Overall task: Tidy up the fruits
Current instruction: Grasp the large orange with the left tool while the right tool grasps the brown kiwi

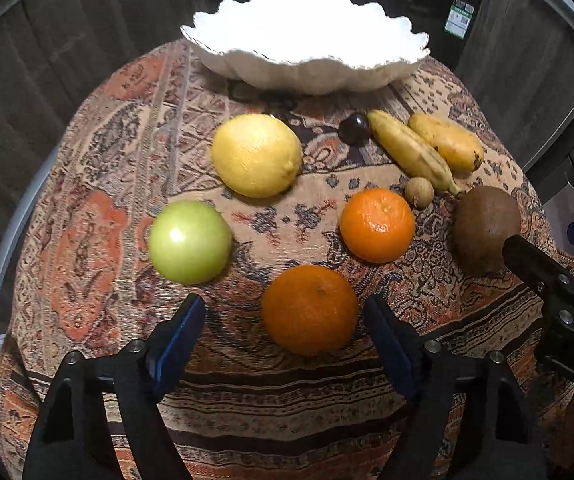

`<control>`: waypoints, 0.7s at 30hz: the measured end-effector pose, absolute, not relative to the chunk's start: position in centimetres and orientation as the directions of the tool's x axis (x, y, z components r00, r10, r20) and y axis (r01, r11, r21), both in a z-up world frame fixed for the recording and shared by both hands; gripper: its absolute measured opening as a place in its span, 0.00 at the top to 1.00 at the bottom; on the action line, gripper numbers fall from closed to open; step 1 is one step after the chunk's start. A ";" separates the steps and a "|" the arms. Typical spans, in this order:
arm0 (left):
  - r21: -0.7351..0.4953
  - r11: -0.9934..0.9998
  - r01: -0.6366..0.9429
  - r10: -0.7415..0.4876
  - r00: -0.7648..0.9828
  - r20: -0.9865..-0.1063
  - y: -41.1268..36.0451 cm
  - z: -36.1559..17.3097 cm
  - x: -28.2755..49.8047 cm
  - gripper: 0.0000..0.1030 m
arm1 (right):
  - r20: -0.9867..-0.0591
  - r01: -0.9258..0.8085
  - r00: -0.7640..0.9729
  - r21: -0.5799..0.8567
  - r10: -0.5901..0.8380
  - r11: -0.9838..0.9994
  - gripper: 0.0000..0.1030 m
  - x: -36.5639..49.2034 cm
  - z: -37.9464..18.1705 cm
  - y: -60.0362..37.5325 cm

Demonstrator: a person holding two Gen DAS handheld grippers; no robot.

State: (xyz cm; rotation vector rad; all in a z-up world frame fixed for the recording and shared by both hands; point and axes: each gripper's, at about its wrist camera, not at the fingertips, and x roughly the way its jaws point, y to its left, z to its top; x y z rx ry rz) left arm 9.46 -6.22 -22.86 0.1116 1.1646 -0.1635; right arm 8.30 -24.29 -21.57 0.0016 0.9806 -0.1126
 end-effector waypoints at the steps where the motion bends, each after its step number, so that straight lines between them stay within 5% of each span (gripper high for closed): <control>1: 0.002 0.982 0.188 -0.071 0.382 -0.921 -6.3 -23.1 9.5 0.23 | -0.831 0.095 0.549 -0.049 -0.093 0.994 0.01 8.4 -21.8 -24.4; 11: -0.024 0.974 0.225 -0.106 0.362 -0.926 -6.9 -24.3 10.0 0.54 | -0.842 0.077 0.535 -0.034 -0.070 0.996 0.01 9.2 -22.7 -24.4; 21: -0.033 0.977 0.209 -0.109 0.364 -0.925 -6.1 -24.0 9.9 0.55 | -0.848 0.031 0.528 -0.034 -0.046 0.999 0.07 11.0 -23.4 -23.2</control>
